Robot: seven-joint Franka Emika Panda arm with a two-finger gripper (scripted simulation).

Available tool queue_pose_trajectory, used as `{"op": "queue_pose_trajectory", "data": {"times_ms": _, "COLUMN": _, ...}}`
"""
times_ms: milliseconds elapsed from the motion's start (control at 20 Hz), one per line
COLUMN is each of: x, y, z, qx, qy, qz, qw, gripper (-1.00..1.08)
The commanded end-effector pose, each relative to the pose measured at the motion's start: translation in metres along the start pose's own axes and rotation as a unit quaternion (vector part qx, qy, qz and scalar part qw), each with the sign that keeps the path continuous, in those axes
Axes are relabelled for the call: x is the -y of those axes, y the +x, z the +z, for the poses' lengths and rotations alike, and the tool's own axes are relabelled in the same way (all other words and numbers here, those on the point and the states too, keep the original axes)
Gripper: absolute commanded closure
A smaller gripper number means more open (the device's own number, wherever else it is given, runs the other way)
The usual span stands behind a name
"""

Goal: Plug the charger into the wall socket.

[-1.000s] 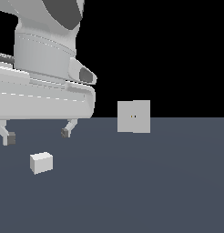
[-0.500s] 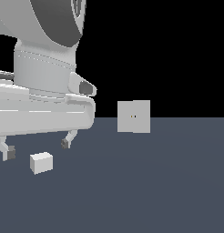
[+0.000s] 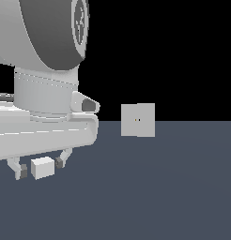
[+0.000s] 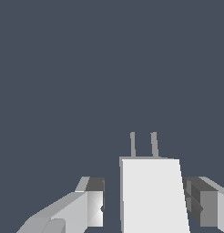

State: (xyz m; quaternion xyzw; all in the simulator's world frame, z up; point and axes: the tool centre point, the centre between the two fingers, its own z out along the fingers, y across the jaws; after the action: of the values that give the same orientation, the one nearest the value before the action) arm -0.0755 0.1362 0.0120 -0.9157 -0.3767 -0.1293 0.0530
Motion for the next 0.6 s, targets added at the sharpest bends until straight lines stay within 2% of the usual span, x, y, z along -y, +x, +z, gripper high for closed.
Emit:
{"op": "queue_pose_trajectory", "data": {"times_ms": 0, "x": -0.0003, "y": 0.0001, "z": 0.0006, "qx": 0.0, "qy": 0.0, "qz": 0.0, "qw": 1.0, "gripper": 1.08}}
{"op": "queue_pose_trajectory", "data": {"times_ms": 550, "x": -0.0011, "y": 0.0007, "z": 0.0, "qx": -0.001, "qy": -0.001, "qz": 0.002, "qw": 1.0, "gripper": 1.08}}
